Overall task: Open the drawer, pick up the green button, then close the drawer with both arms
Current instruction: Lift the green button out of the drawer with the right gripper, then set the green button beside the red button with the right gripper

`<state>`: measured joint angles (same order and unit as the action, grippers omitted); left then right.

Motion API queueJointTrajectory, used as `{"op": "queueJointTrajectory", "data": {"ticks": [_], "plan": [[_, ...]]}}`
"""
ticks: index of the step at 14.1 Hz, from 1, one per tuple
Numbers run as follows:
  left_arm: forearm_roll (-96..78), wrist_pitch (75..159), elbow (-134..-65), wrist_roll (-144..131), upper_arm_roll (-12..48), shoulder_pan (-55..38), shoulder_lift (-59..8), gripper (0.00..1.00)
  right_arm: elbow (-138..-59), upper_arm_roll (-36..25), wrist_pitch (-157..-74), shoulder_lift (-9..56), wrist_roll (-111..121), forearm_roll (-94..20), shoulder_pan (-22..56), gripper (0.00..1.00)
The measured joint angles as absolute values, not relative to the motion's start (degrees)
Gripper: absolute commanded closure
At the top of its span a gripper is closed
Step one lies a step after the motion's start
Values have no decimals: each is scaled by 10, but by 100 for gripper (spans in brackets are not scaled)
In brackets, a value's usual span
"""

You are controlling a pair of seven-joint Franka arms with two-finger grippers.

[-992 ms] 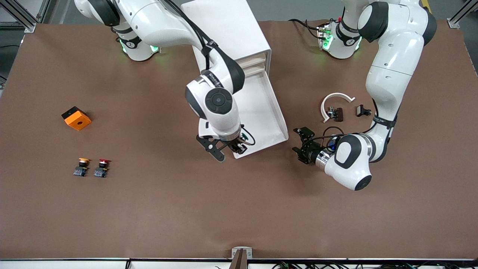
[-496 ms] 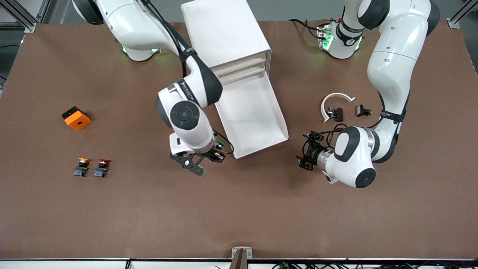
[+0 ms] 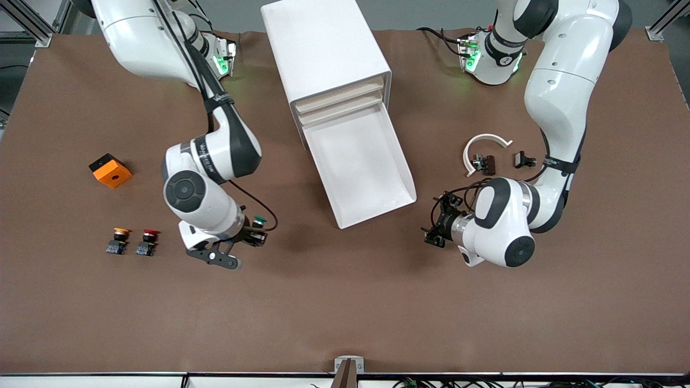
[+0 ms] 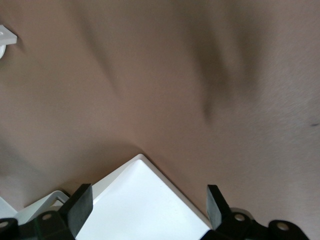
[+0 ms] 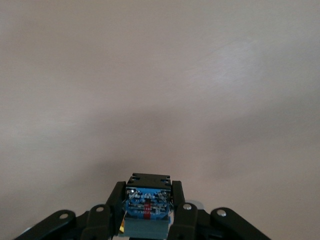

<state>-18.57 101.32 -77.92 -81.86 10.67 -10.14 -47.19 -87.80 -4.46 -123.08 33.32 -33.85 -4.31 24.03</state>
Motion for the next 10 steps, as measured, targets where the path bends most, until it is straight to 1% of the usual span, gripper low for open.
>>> {"op": "queueJointTrajectory", "data": {"ticks": [3, 6, 8, 10], "plan": [[-186, 985, -790, -748, 107, -125, -473, 0, -973, -45, -1310, 305, -257, -43, 207, 100], [-181, 953, -790, -617, 106, -130, -471, 0, -1057, -46, -1391, 293, -178, -43, 167, 100], [-165, 943, -790, -521, 106, -120, -465, 0, -1096, -46, -1436, 292, -134, -43, 142, 100], [-154, 938, -790, -470, 106, -112, -455, 0, -1118, -46, -1461, 292, -92, -43, 122, 100]]}}
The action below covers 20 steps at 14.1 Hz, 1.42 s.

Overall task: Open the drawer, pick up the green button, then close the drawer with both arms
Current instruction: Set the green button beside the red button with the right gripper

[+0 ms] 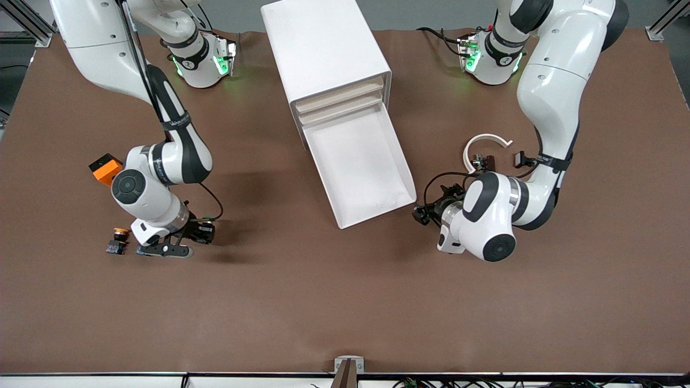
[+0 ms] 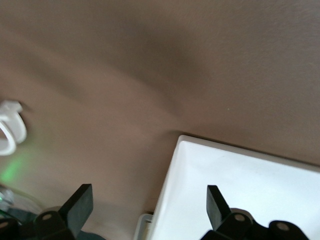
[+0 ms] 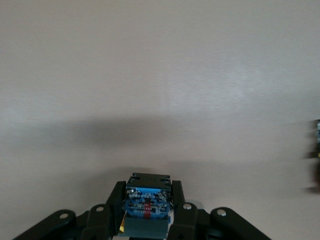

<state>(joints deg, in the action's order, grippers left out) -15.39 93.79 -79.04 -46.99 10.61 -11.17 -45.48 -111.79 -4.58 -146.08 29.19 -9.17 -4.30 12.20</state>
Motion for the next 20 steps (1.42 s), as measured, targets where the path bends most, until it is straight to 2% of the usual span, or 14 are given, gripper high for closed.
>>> {"op": "queueJointTrajectory", "data": {"ticks": [6, 17, 20], "plan": [[-150, 963, -815, -448, 113, -114, -415, 0, -1139, -46, -1490, 293, -60, -43, 95, 100], [-178, 1058, -904, -449, 132, -130, -421, 0, -1140, -46, -1517, 311, -39, -43, 53, 100], [-187, 1059, -919, -451, 136, -131, -421, 39, -1122, -45, -1518, 327, -38, -43, 53, 100]]}}
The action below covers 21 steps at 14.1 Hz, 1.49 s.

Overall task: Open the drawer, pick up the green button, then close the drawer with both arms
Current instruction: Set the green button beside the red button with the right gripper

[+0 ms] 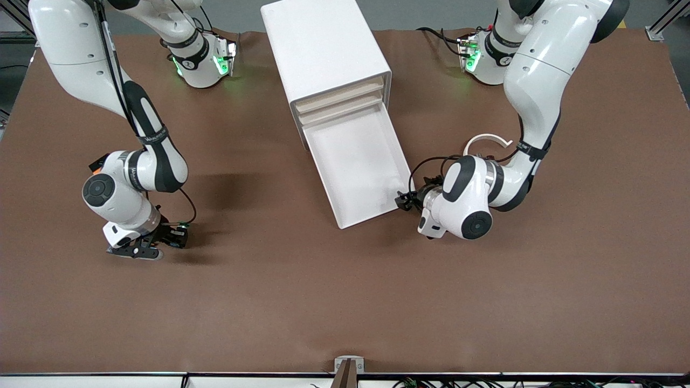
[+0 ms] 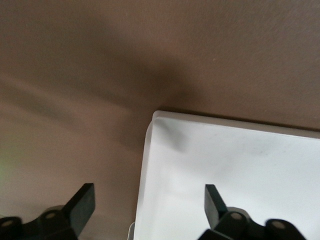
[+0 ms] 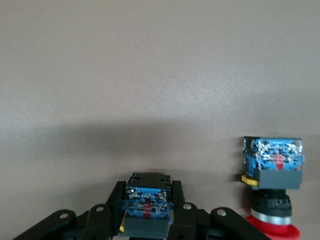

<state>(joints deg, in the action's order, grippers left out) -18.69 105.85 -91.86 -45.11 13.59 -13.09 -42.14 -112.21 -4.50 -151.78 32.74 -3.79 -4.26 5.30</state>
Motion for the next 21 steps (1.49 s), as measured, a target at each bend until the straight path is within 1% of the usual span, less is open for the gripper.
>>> {"op": "queueJointTrajectory", "data": {"ticks": [1, 3, 4, 5, 9, 16, 17, 18, 21], "plan": [[-188, 1059, -923, -455, 137, -131, -421, 55, -1116, -45, -1518, 332, -38, -43, 53, 100], [-190, 1059, -927, -468, 137, -131, -421, 83, -1106, -44, -1518, 337, -38, -43, 53, 100], [-190, 1059, -928, -474, 137, -131, -421, 95, -1104, -44, -1518, 338, -38, -43, 53, 100], [-190, 1059, -928, -478, 137, -131, -421, 100, -1102, -44, -1518, 339, -38, -43, 53, 100], [-190, 1059, -928, -489, 137, -131, -421, 100, -1092, -44, -1517, 352, -38, -43, 53, 100], [-190, 1056, -928, -489, 137, -130, -411, 100, -1090, -44, -1515, 353, -39, -43, 49, 100], [-190, 1053, -928, -489, 137, -130, -405, 100, -1089, -44, -1516, 353, -38, -43, 47, 76], [-190, 1047, -928, -489, 137, -129, -398, 100, -1087, -44, -1516, 354, -38, -43, 44, 1], [-190, 1027, -928, -489, 137, -127, -380, 100, -1084, -44, -1517, 358, -39, -43, 42, 0]]}}
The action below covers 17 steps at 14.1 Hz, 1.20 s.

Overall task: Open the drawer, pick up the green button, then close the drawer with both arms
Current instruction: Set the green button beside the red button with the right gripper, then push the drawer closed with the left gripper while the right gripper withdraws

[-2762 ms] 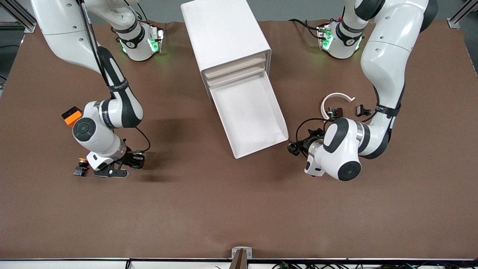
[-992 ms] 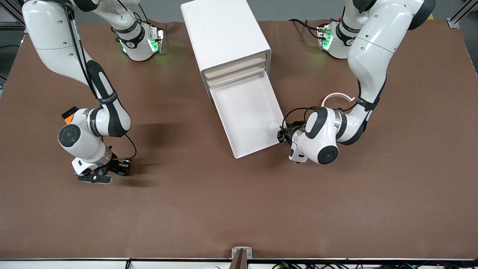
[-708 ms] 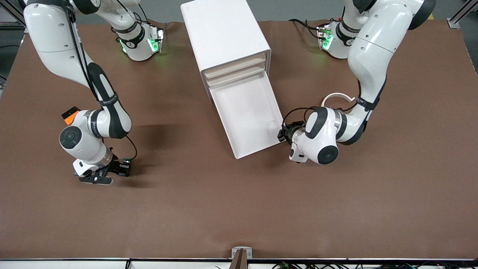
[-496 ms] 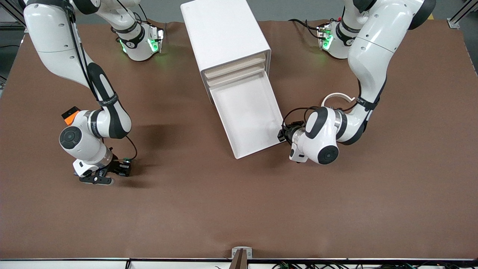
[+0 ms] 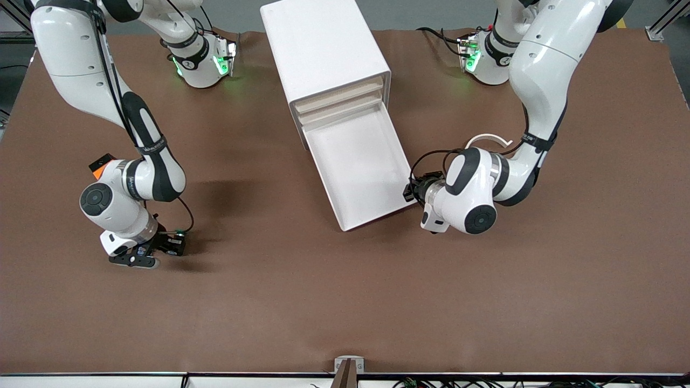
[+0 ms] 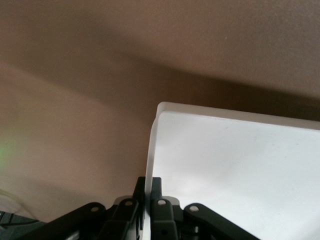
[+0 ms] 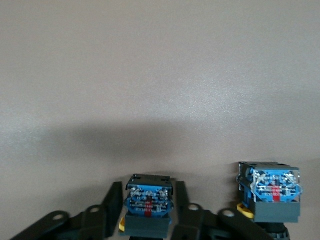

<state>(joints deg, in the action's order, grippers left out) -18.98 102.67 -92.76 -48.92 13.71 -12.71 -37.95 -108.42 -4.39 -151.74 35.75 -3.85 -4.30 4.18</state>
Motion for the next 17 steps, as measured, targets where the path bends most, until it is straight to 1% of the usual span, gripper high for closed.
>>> {"op": "queueJointTrajectory", "data": {"ticks": [4, 6, 8, 12, 14, 17], "plan": [[-190, 1013, -928, -496, 143, -127, -362, 100, -1079, -43, -1518, 361, -39, -43, 42, 0], [-190, 1011, -928, -501, 154, -127, -358, 100, -1068, -42, -1506, 360, -39, -43, 42, 0], [-190, 1011, -929, -506, 162, -127, -356, 100, -1041, -41, -1451, 356, -39, -43, 42, 0], [-193, 1008, -932, -509, 177, -125, -355, 100, -972, -41, -1286, 314, -39, -43, 42, 0], [-195, 1004, -935, -510, 182, -125, -355, 100, -956, -43, -1221, 284, -39, -43, 42, 0], [-200, 997, -946, -514, 193, -122, -350, 100, -949, -52, -1149, 239, -38, -43, 35, 0]]}}
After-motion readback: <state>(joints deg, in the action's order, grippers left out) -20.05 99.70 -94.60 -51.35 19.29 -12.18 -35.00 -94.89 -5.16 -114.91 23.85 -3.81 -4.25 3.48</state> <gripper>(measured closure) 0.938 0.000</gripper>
